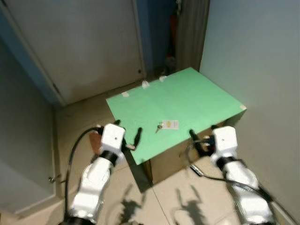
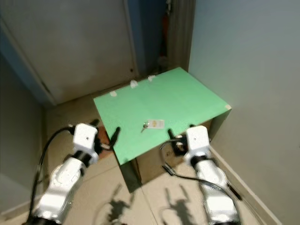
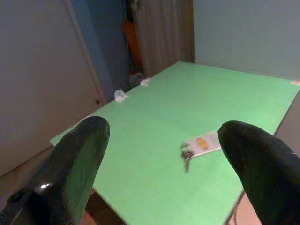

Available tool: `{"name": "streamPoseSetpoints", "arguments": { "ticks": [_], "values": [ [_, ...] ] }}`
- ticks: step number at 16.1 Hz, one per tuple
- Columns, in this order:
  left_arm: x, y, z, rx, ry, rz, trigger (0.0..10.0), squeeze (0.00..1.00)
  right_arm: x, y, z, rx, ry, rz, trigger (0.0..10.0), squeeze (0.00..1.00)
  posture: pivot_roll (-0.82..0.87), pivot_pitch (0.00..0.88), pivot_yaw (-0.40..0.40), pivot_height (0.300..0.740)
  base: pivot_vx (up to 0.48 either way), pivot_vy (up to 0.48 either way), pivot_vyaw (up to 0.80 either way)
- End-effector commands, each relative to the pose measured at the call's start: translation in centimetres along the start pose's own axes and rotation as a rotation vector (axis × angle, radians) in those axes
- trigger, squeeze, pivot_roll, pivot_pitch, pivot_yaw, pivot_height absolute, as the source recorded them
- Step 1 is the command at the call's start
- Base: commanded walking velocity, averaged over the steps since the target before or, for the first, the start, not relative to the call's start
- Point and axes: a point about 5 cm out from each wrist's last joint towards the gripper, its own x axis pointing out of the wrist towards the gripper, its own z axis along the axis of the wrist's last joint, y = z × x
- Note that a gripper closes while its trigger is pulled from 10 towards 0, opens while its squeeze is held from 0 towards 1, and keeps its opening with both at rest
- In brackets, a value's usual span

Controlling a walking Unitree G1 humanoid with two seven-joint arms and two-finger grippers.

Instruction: Hang keys on a hook

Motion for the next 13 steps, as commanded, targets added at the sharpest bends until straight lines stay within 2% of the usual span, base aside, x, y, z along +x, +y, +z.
{"name": "streamPoseSetpoints", "arguments": {
  "ticks": [1, 3, 4, 10, 13],
  "values": [
    [0.4, -0.1, 0.7, 0.024, -0.019, -0.012, 10.0, 0.0, -0.1, -0.3, 0.4, -0.013, -0.015, -0.007, 10.0, 0.0, -0.23, 0.03, 0.134, 0.72, 0.394, 0.27, 0.0],
    [0.8, -0.2, 0.9, 0.047, -0.01, -0.022, 10.0, 0.0, -0.2, -0.2, 0.3, -0.008, -0.015, -0.006, 10.0, 0.0, -0.23, 0.032, 0.137, 0.72, 0.448, 0.0, 0.0],
    [1.0, -0.1, 1.2, 0.095, -0.008, -0.026, 10.0, 0.0, -0.2, -0.1, 0.2, -0.006, -0.015, -0.004, 10.0, 0.0, -0.23, 0.032, 0.138, 0.72, 0.48, 0.0, 0.0],
    [1.3, -0.3, 1.1, 0.094, 0.017, -0.062, 10.0, 0.0, -0.3, 0.1, 0.1, -0.001, -0.014, 0.0, 10.0, 0.0, -0.23, 0.039, 0.144, 0.72, 0.48, 0.0, 0.0],
    [2.1, -0.8, 0.9, 0.201, 0.074, -0.134, 10.0, 0.0, -0.7, 0.6, -0.2, 0.004, -0.004, 0.013, 10.0, 0.0, -0.23, 0.053, 0.149, 0.72, 0.476, 0.0, 0.0]
  ]
}}
